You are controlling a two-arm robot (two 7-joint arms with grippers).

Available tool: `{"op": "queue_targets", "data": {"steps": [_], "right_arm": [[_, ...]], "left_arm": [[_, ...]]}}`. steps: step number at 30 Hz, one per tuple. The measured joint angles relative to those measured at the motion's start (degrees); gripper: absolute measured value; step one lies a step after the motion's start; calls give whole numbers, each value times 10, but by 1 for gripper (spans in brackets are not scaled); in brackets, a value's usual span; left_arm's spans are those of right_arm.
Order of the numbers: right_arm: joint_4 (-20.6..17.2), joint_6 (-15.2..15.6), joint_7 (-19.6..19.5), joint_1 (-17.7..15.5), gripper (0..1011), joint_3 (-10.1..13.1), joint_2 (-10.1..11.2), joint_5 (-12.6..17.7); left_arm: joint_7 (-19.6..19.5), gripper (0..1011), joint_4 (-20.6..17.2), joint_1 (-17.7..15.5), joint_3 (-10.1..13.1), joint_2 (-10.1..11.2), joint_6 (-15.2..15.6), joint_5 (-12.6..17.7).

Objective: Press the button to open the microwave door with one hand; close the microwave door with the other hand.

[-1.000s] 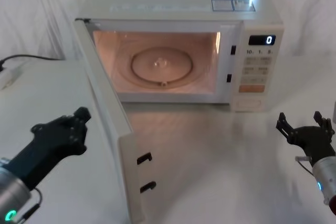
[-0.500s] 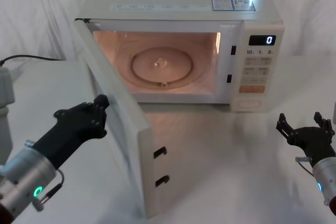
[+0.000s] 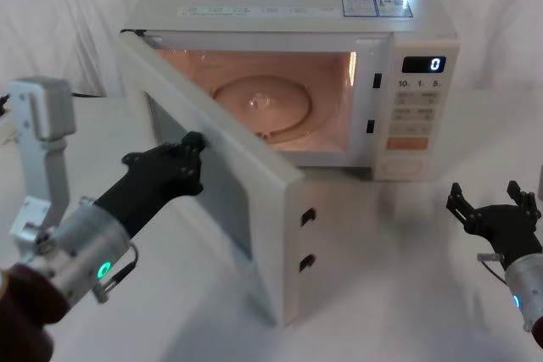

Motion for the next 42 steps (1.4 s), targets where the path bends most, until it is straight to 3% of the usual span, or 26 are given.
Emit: {"op": "queue_targets", "data": {"steps": [25, 42], "right_arm": [[0, 0, 0, 0, 1002, 0, 0, 0], [0, 0, 0, 0, 1002, 0, 0, 0]], "left_arm": [[14, 0, 135, -141, 65, -73, 2, 72], [15, 0, 204, -185, 78, -122, -14, 124]]}}
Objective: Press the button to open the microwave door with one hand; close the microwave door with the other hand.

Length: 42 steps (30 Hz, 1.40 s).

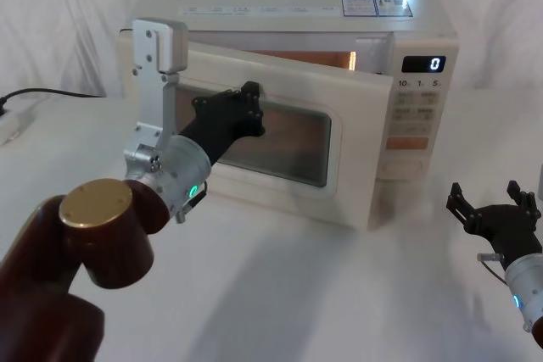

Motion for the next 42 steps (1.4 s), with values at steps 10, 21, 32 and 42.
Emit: {"op": "queue_targets", "data": {"steps": [10, 21, 32, 42], "right_arm": [[0, 0, 0, 0, 1002, 0, 0, 0], [0, 0, 0, 0, 1002, 0, 0, 0], [0, 0, 0, 0, 1002, 0, 0, 0], [0, 0, 0, 0, 1002, 0, 0, 0]], "left_arm": [[9, 0, 34, -19, -2, -29, -12, 26], [11, 0, 78, -46, -9, -49, -17, 53], [4, 0, 103, -58, -15, -69, -22, 68], [-5, 0, 113, -63, -24, -83, -25, 78]]}}
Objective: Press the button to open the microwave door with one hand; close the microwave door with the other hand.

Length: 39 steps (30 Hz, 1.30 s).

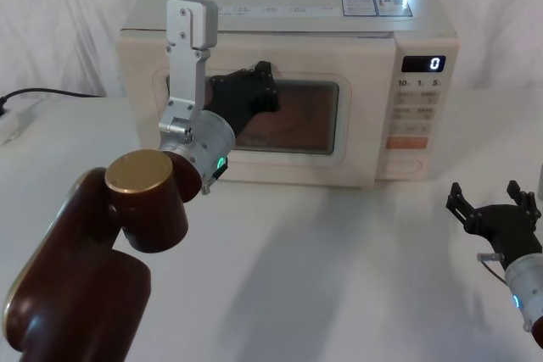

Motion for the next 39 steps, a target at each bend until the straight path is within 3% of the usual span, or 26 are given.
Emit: {"op": "queue_targets", "data": {"steps": [39], "right_arm": [[0, 0, 0, 0, 1002, 0, 0, 0]], "left_arm": [[0, 0, 27, -12, -24, -29, -4, 23]]}}
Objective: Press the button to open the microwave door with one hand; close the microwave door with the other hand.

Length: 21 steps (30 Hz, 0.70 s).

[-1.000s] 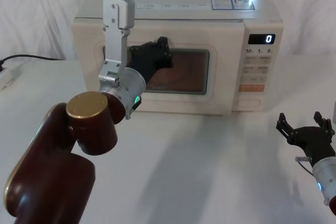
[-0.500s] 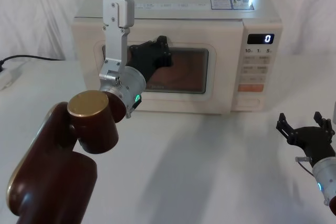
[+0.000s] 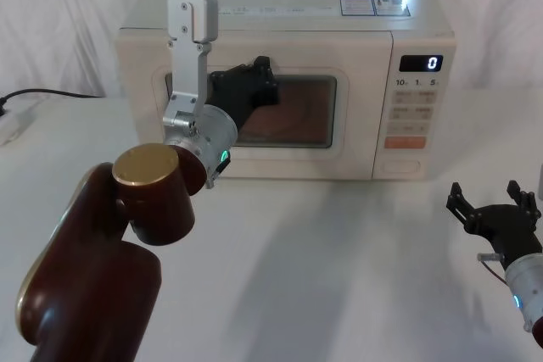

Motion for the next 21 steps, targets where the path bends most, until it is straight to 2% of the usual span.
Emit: {"op": "queue_targets", "data": {"steps": [13, 17, 21], "right_arm": [[0, 0, 0, 0, 1002, 0, 0, 0], [0, 0, 0, 0, 1002, 0, 0, 0], [0, 0, 0, 0, 1002, 0, 0, 0]], "left_arm": [[-2, 0, 2, -1, -5, -3, 0, 2], [-5, 0, -10, 4, -6, -1, 5, 0], [-15, 0, -37, 19, -5, 5, 21, -9]]}}
